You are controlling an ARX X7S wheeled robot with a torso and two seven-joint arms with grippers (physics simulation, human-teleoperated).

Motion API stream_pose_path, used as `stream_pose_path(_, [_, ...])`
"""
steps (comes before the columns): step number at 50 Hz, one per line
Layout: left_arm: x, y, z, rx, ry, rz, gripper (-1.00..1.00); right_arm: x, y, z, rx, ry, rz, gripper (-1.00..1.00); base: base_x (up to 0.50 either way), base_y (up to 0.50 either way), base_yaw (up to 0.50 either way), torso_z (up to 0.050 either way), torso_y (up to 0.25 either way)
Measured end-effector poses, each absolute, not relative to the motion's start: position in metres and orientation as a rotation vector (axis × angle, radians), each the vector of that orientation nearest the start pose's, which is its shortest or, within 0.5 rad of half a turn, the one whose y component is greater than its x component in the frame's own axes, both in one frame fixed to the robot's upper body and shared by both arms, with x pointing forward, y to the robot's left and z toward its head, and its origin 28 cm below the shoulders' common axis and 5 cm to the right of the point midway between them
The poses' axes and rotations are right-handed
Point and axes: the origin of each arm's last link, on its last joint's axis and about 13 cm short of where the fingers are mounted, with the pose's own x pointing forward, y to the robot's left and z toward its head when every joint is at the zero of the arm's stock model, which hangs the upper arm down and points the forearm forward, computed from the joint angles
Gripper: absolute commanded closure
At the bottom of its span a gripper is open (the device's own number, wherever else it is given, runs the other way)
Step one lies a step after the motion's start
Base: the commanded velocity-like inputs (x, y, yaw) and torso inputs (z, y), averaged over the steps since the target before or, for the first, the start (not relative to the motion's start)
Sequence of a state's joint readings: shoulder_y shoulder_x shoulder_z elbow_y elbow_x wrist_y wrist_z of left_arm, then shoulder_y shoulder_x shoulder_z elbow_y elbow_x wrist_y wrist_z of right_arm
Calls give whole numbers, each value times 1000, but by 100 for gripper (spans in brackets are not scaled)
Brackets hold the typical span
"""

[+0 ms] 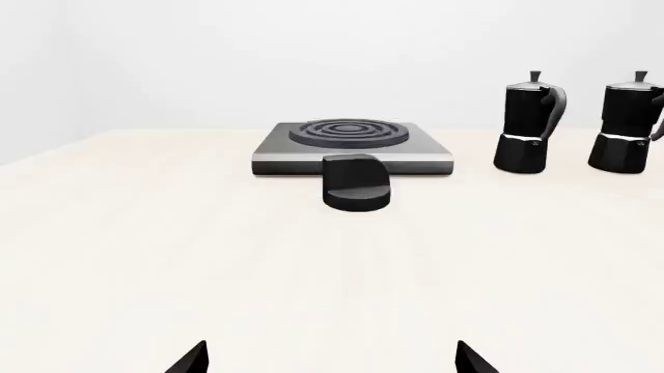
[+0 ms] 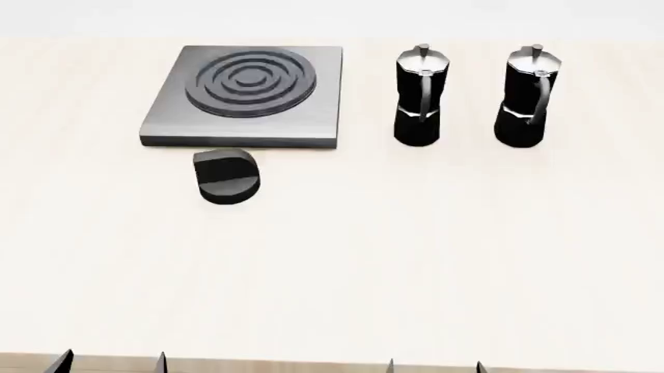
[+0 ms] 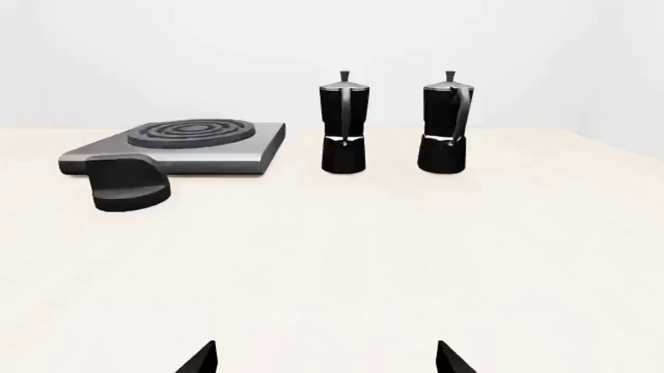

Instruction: Turn off the stove.

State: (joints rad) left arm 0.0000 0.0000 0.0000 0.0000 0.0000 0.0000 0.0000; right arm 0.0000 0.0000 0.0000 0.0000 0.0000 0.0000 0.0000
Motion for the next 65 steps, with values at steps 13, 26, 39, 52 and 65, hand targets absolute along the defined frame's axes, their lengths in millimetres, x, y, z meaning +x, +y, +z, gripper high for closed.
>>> stream_pose_path(13, [209,207,15,-30,19,-2,-100,209,-96,13,6,-1,10,-100,0,0,0,0,0])
stream_pose_path(26, [206,207,17,-21,8,-5,-100,209,-96,15,5,4,14,-100,0,0,0,0,0])
stream_pose_path(39, [197,208,22,-11,-67,-33,-100,205,-96,27,-35,-6,15,-100,0,0,0,0,0])
stream_pose_path(52, [187,214,49,-36,-164,-40,-100,196,-96,56,-78,-68,3,-100,0,0,0,0,0])
stream_pose_path(65, [180,222,80,-61,-223,-39,-100,185,-95,84,-107,-142,-6,-100,0,0,0,0,0])
